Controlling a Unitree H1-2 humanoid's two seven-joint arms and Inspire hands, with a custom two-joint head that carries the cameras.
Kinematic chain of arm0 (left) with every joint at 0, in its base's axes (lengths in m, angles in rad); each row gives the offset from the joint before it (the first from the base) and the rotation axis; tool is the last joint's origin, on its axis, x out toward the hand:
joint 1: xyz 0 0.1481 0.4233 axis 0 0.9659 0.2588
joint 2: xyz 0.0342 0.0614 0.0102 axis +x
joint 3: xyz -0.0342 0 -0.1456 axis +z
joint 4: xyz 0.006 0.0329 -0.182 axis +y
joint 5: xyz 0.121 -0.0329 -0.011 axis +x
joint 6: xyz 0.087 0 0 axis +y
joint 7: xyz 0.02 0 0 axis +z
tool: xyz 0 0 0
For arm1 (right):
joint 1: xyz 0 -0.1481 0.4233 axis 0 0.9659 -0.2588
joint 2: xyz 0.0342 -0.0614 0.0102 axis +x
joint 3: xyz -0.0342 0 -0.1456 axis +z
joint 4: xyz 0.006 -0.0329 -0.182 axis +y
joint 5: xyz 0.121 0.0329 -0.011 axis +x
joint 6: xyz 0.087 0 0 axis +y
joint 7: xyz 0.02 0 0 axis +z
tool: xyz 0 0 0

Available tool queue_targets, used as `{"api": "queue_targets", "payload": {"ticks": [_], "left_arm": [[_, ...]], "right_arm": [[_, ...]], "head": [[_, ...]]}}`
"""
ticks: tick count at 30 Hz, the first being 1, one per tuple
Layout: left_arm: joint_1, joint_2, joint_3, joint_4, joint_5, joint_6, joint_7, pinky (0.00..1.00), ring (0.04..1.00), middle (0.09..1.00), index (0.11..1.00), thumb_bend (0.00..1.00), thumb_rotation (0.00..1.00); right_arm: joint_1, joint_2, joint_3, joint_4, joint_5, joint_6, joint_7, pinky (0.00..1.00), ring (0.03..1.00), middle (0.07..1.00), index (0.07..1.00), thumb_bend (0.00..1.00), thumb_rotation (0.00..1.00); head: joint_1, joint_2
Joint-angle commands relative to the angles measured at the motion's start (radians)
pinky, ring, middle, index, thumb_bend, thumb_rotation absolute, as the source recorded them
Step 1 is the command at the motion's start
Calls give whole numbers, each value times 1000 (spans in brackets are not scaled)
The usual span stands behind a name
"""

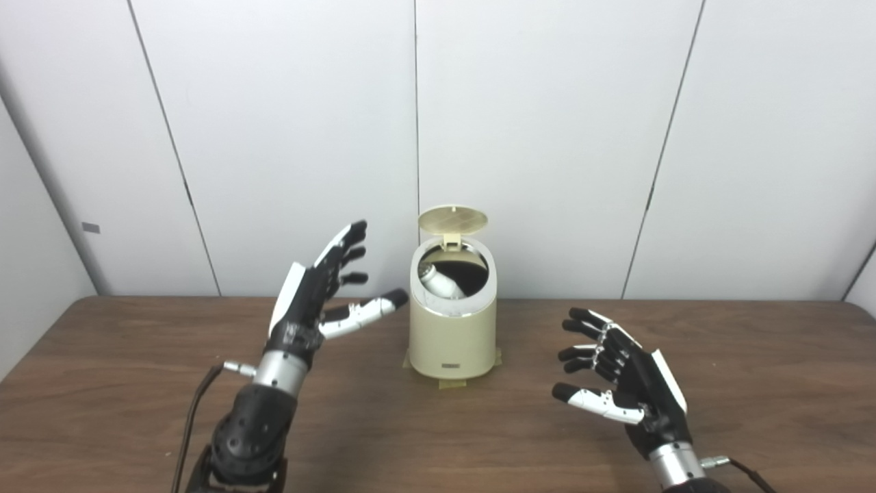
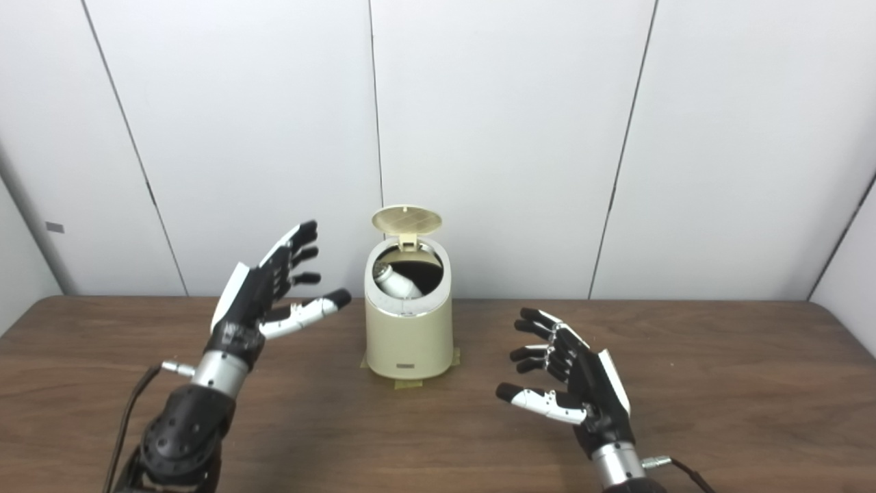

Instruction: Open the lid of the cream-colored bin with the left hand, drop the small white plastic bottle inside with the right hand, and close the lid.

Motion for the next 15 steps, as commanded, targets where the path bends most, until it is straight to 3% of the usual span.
{"api": "queue_targets", "payload": {"ticks": [1, 8, 15], "left_arm": [[-77, 10, -8, -14, 2, 5, -8, 779, 916, 957, 967, 889, 293], [-213, 27, -49, 79, 56, 7, -14, 738, 903, 950, 962, 913, 284], [-312, 61, -121, 169, 140, 9, -50, 817, 976, 999, 973, 975, 322]], "right_arm": [[-24, 3, -9, -43, 15, -17, -12, 526, 597, 762, 778, 874, 212], [-13, 22, -13, -64, 15, 14, -29, 545, 592, 761, 768, 869, 183], [-11, 18, -7, -71, 8, 15, -32, 536, 584, 762, 770, 863, 188]], "head": [[1, 1], [-7, 1], [-12, -2]]}}
